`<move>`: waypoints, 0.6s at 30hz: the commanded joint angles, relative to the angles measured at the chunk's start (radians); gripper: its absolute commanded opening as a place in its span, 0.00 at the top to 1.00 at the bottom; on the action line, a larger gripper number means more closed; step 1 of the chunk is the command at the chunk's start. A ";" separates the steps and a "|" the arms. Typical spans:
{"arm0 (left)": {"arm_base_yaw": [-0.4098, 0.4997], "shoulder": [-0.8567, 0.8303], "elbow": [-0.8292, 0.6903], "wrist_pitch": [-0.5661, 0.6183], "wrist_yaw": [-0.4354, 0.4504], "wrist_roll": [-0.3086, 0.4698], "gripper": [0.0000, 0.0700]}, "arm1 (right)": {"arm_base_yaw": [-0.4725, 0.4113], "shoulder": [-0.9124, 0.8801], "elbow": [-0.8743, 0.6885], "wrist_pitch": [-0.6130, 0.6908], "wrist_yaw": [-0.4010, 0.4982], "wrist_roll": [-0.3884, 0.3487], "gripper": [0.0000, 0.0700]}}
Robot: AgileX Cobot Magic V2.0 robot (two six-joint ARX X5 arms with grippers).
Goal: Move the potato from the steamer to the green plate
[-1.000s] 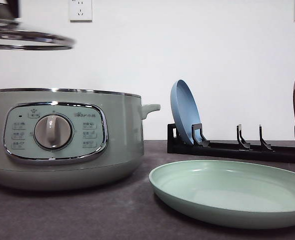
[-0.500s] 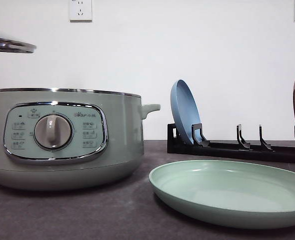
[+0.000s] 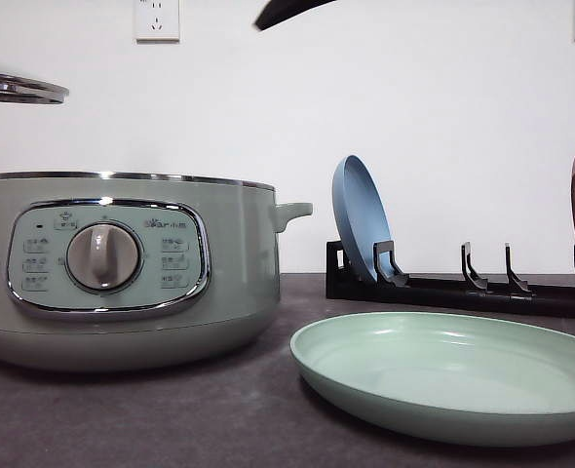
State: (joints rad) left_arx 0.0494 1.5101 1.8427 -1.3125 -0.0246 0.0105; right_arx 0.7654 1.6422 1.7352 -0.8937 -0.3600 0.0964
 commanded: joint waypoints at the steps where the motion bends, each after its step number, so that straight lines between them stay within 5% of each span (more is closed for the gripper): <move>1: 0.002 -0.008 0.031 0.029 -0.003 0.008 1.00 | 0.009 0.092 0.093 -0.020 0.015 -0.020 0.29; 9: 0.002 -0.008 0.031 0.030 -0.003 0.008 1.00 | 0.010 0.331 0.307 -0.053 0.062 -0.025 0.27; 18: 0.002 -0.008 0.031 0.031 -0.003 0.008 1.00 | 0.020 0.462 0.344 -0.020 0.148 -0.025 0.27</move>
State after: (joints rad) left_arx 0.0494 1.5101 1.8427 -1.3125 -0.0246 0.0101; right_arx 0.7713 2.0794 2.0506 -0.9267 -0.2197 0.0819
